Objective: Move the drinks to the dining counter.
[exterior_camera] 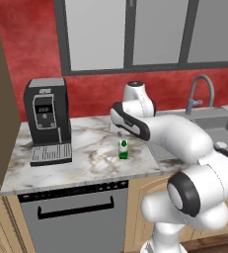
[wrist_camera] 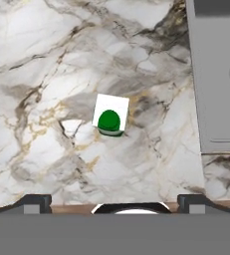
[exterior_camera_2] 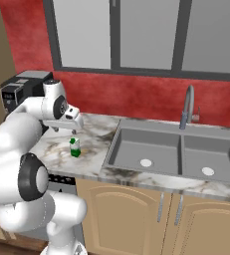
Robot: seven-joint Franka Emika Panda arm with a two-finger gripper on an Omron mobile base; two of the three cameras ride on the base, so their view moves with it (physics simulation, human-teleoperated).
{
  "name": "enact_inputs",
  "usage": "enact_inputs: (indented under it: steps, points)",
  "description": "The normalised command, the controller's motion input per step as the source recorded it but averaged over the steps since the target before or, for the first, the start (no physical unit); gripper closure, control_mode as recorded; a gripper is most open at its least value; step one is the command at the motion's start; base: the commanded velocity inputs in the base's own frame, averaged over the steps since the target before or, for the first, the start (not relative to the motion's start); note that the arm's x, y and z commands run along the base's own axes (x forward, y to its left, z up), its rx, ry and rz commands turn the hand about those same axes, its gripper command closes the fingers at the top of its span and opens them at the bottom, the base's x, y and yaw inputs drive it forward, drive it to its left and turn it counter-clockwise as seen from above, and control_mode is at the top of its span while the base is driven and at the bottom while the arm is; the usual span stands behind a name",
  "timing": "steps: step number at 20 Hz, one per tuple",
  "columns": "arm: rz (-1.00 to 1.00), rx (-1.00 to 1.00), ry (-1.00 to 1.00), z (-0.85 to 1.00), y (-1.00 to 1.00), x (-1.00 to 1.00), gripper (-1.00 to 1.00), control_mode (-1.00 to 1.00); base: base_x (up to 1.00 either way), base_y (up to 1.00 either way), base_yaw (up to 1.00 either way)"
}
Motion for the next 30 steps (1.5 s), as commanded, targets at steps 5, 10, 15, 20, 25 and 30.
enact_inputs:
  steps: [5, 10, 15, 20, 25, 30]
  points:
    - [-0.02, 0.0, 0.0, -0.16, 0.0, 0.16, -1.0, -1.0, 0.0, 0.0, 0.0]
    - [-0.02, 0.0, 0.0, -0.21, 0.0, 0.18, -1.0, -1.0, 0.0, 0.0, 0.0]
    - [-0.02, 0.0, 0.0, -0.19, 0.03, 0.17, -1.0, -1.0, 0.0, 0.0, 0.0]
    - [-0.02, 0.0, 0.04, -0.17, 0.01, 0.16, -1.0, -1.0, 0.0, 0.0, 0.0]
    - [-0.02, 0.0, 0.04, -0.16, 0.01, 0.15, -1.0, -1.0, 0.0, 0.0, 0.0]
    - [-0.02, 0.0, 0.04, -0.12, 0.0, 0.11, -1.0, -1.0, 0.0, 0.0, 0.0]
